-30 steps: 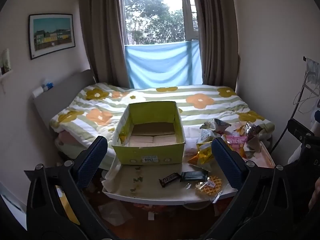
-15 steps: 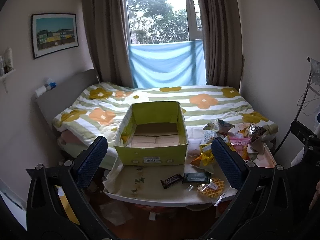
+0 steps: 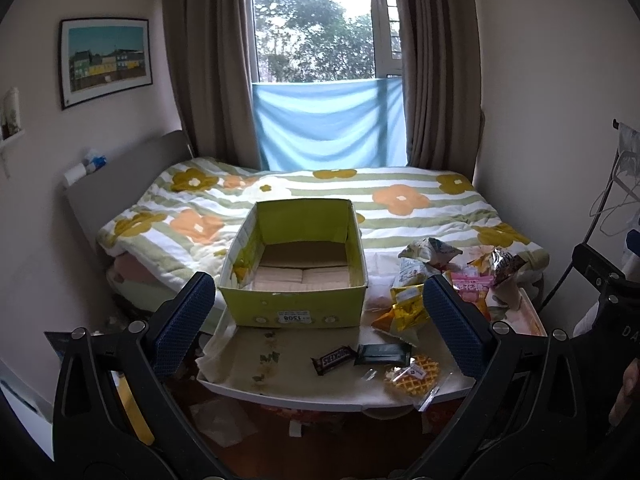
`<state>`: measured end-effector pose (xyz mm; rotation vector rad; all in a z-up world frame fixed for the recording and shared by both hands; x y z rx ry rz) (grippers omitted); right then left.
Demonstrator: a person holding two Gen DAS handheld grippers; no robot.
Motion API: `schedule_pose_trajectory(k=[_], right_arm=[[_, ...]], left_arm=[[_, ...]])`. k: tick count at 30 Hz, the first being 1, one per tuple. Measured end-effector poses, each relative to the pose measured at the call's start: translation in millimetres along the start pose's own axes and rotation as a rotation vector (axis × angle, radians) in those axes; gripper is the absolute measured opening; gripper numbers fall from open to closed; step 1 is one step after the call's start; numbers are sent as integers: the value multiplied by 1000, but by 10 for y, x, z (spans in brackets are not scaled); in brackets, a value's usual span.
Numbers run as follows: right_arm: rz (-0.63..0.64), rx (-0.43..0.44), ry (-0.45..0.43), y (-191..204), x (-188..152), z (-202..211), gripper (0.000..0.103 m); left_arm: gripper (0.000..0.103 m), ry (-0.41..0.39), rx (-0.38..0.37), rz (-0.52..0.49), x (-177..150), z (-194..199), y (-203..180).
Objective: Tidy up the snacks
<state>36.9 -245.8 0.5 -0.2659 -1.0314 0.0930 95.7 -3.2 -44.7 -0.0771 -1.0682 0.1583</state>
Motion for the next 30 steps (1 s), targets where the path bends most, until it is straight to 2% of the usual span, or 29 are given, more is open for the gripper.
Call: schedule_pose_trajectory(k=[30], right_arm=[[1,29,-2,26,-45,-115,103]], left_arm=[[103,-10,30,-3,29,-18,25]])
Point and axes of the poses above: each gripper's, at about its wrist camera, not at the fingertips, and z roughly against the way its jaws point, y to its left, x to its top, the point moved 10 cm from there along -z, roughly the way its jaws point, and after that the axes turned 14 degrees about z, right-handed, at the moved point
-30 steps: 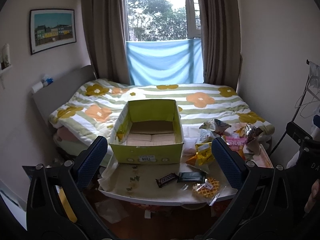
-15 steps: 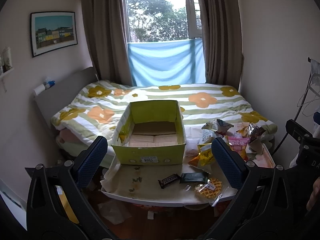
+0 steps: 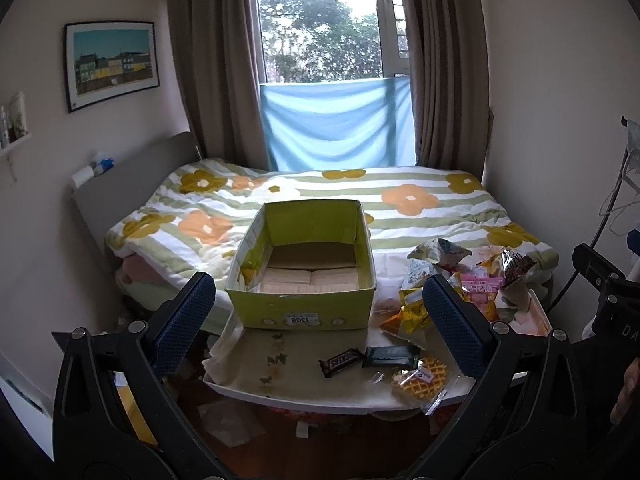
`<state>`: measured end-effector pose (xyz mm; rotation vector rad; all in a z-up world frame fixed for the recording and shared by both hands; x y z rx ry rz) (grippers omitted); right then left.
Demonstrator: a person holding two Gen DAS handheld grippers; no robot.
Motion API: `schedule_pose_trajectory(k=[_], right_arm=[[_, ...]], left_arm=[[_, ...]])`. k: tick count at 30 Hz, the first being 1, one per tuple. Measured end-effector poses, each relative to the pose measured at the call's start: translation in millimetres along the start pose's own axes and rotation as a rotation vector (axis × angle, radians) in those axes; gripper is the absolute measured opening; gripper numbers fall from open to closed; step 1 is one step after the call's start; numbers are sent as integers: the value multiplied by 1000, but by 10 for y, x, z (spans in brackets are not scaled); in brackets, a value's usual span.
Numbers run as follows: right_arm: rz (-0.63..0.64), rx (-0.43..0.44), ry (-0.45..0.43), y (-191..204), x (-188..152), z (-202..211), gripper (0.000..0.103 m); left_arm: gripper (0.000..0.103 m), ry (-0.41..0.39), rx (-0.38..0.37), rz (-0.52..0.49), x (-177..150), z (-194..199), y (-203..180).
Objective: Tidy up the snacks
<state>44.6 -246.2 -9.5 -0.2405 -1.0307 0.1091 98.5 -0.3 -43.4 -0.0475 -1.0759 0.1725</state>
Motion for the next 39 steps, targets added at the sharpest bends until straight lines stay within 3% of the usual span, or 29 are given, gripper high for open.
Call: schedule_pose_trajectory(k=[28,39], right_arm=[[11,12,19,-8,-25,-117,103],[42,73,130,-152,-280,-479,103]], left_arm=[[103,25,-1,16,-58,-156,-34],[103,157,48,58,-333,-566,109]])
Point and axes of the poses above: each gripper's, at about its wrist camera, not at the fingertips, and z roughly against the way its jaws point, y to its left, x to its top, the point moved 10 cm from there along -z, roughly the way its jaws point, and after that the axes turned 14 degrees about z, right-handed, at the moved point
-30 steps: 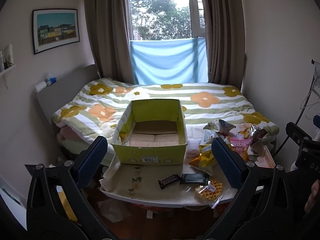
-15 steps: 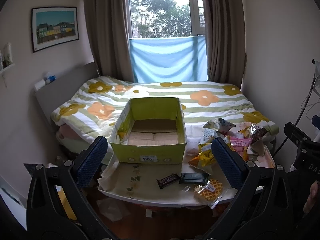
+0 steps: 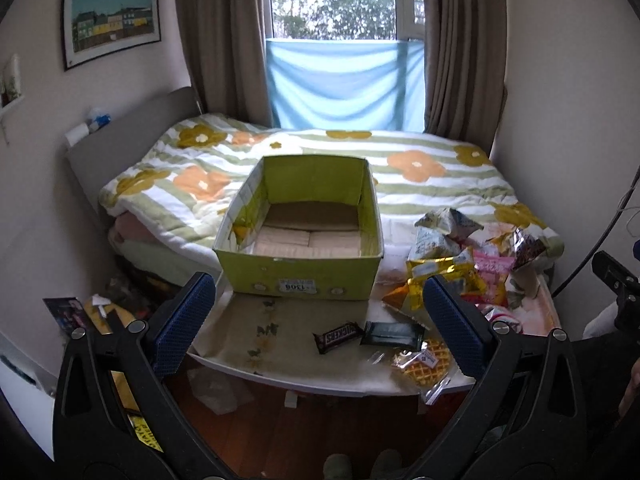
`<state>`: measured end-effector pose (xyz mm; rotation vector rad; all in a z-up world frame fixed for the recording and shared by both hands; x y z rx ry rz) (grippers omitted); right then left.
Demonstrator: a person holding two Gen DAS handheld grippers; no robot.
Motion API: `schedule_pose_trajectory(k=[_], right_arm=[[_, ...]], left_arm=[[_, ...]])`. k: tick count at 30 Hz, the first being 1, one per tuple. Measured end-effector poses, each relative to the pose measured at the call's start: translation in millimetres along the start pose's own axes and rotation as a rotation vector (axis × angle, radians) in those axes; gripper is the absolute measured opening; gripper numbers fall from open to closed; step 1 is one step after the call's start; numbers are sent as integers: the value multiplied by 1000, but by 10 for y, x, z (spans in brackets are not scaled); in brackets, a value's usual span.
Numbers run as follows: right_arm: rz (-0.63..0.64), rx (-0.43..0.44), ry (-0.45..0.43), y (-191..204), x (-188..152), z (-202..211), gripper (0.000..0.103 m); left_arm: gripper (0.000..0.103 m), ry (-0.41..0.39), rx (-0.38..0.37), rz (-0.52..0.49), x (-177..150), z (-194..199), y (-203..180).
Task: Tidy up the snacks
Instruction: 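Grasp the Snickers bar with the left tool while the right tool grasps the dark green packet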
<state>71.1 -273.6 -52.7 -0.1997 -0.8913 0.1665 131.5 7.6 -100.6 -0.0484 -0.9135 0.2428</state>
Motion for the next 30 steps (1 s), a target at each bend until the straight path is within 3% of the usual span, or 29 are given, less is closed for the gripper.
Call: schedule_pose_trajectory(k=[6,21,30], right_arm=[[37,80,48,38,-229,-325,103],[43,120,172,618,-644,-1110,103],[-27,90,240,953,-754,-1506,103]], left_arm=[[103,56,10,-46,-240,-308,-71],[102,284,-186,-348,-910,-1601,-64],[82,410,-307,-539,-1343,-2236,-56]])
Point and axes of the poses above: each gripper's, at about its wrist camera, not at the fingertips, and z roughly against the way its jaws point, y to its left, x to its top, the point moved 10 cm from there along -z, roughly the way its jaws point, and after that the axes turned 14 degrees about z, right-handed, at the moved point
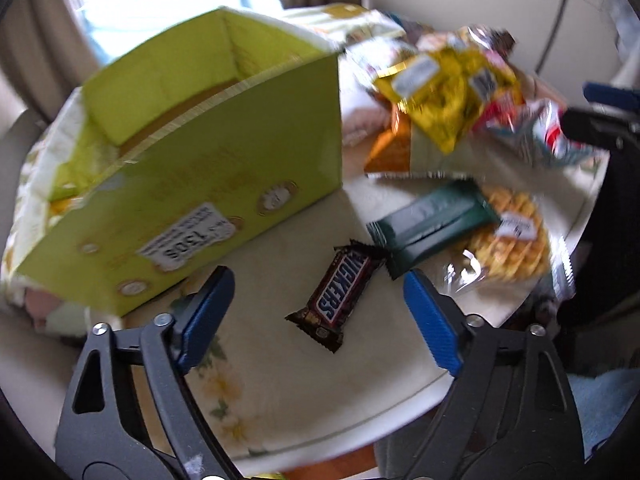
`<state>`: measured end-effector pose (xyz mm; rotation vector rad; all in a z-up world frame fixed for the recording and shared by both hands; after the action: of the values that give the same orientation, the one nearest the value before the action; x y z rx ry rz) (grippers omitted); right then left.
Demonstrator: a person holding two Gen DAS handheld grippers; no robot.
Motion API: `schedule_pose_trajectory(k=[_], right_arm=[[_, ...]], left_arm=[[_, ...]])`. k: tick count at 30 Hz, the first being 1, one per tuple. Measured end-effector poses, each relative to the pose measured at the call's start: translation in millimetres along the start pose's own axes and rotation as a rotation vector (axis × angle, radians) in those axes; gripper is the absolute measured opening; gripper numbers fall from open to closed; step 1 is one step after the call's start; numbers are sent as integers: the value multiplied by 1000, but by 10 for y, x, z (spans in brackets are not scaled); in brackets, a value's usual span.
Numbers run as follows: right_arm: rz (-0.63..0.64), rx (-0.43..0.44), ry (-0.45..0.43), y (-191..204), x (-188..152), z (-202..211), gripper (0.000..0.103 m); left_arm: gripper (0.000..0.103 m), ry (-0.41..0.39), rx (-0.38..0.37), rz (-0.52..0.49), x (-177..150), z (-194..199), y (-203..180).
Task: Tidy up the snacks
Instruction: 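Grasp the Snickers bar with the left tool while the right tool grasps the dark green packet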
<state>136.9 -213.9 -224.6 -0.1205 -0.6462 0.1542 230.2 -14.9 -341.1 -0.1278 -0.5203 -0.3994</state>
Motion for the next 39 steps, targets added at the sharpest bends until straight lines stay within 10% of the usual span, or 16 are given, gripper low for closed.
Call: schedule_pose_trajectory(k=[22,39], right_arm=[[316,177,22,769,4,-502,103],[736,446,150,1281,-7,-831,65]], left_arm=[[26,117,-152,-193,-283,-537,-186],[26,117,-166,-126,-219,-398,26]])
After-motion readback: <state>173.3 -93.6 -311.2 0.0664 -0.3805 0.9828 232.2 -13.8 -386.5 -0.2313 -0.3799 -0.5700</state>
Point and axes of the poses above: each gripper's, at about its wrist camera, not at the fingertips, and z roughly against the way its jaws point, y to its left, x to its top, the point moved 10 cm from there along -z, roughly the way its jaws point, and after that the axes turned 14 degrees about z, right-handed, at the moved point
